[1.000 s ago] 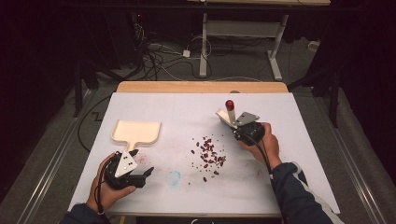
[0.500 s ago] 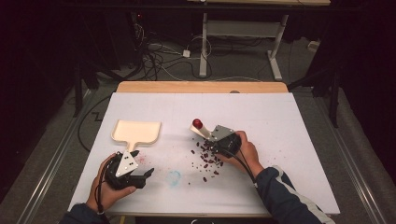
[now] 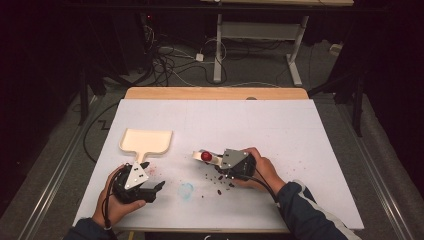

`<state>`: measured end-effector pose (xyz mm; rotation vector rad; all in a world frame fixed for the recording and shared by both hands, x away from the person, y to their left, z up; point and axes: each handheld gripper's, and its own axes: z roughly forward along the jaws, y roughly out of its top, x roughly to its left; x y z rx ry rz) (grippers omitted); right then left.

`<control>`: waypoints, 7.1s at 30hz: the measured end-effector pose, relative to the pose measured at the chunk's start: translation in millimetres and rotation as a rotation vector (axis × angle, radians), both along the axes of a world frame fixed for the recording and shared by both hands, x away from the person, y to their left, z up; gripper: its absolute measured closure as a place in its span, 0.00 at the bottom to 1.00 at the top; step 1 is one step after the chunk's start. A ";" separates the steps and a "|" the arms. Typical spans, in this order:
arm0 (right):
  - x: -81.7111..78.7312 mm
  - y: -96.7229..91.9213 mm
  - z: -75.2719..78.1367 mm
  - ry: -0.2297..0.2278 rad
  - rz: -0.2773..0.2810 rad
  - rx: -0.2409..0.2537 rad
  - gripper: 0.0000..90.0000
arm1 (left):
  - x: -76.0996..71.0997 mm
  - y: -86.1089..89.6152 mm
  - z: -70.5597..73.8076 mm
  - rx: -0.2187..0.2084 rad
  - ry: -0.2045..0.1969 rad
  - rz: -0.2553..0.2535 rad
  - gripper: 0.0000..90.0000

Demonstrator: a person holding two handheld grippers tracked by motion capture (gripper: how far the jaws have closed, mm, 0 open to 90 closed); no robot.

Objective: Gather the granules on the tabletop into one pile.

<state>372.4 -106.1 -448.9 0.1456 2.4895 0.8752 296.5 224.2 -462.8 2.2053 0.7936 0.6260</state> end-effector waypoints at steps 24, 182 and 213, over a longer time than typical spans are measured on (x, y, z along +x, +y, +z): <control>-12.9 -51.5 51.4 0.063 0.025 0.268 0.75 | 1.8 -2.1 -1.4 0.017 0.017 0.008 0.22; -26.4 20.5 -8.7 0.320 -0.539 0.582 0.75 | 5.4 7.2 1.4 0.020 -0.009 0.122 0.25; -44.8 -56.7 31.7 0.260 -0.019 0.434 0.75 | 6.4 3.0 -1.2 0.047 0.006 0.105 0.25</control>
